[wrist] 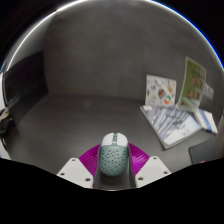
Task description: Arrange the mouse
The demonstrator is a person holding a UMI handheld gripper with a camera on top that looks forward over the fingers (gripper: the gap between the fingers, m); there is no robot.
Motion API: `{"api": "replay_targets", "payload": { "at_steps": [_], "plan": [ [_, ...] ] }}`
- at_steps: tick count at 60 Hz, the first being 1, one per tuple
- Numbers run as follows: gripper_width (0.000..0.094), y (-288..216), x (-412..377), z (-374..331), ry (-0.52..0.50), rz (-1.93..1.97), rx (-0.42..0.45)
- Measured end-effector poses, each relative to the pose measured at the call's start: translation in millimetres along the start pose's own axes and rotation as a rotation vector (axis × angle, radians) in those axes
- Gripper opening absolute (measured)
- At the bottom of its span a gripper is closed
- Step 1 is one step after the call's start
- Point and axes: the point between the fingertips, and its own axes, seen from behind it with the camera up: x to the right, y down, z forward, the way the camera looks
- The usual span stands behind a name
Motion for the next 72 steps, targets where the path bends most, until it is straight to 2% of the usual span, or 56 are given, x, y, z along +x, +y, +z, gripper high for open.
{"api": "replay_targets", "payload": {
  "at_steps": [8,14,21,28,36,40,47,55,60,69,70,72],
  "plan": [
    [0.0414,-88,15,-91,-0.056,-0.009,0.219],
    [0.0411,-139,95,-169,0.051,-0.076,0.377],
    [0.0409,-130,232,-207,0.217,-0.081,0.405],
    [0.0408,-48,346,-182,0.263,0.000,0.283],
    [0.0411,53,401,-130,0.183,0.094,0.123],
    [0.0411,75,416,-115,0.142,0.089,0.068],
    [0.0412,96,415,-95,0.075,0.107,0.044],
    [0.0420,112,416,-83,0.053,0.097,0.017],
    [0.0435,111,415,-83,0.037,0.112,0.038],
    [0.0550,112,414,-84,0.033,0.118,0.015],
    [0.0622,113,413,-86,0.031,0.123,0.015],
    [0.0706,112,409,-91,0.022,0.130,0.019]
  ]
}}
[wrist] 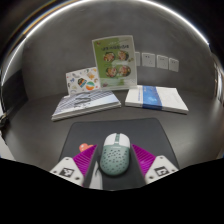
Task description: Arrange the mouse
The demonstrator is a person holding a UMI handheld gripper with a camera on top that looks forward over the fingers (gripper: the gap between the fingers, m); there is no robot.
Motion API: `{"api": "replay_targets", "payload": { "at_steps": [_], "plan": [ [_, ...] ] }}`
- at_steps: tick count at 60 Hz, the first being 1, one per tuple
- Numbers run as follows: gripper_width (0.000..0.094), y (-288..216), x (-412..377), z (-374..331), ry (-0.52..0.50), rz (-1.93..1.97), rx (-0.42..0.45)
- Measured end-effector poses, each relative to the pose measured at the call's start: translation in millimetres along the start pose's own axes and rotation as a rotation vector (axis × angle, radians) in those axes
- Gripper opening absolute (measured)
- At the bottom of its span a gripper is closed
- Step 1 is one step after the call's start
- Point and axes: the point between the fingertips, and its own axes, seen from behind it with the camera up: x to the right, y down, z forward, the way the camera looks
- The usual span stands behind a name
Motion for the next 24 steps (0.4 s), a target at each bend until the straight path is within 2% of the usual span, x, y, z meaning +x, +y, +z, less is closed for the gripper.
{"api": "replay_targets", "payload": {
  "at_steps": [4,6,24],
  "plan": [
    [0.0867,1,-5,-17,-0.009,0.010,0.006],
    [0.0837,1,-7,-28,-0.009,0.017,0.014],
    [0.0835,44,19,-131,0.088,0.100,0.023]
  ]
}}
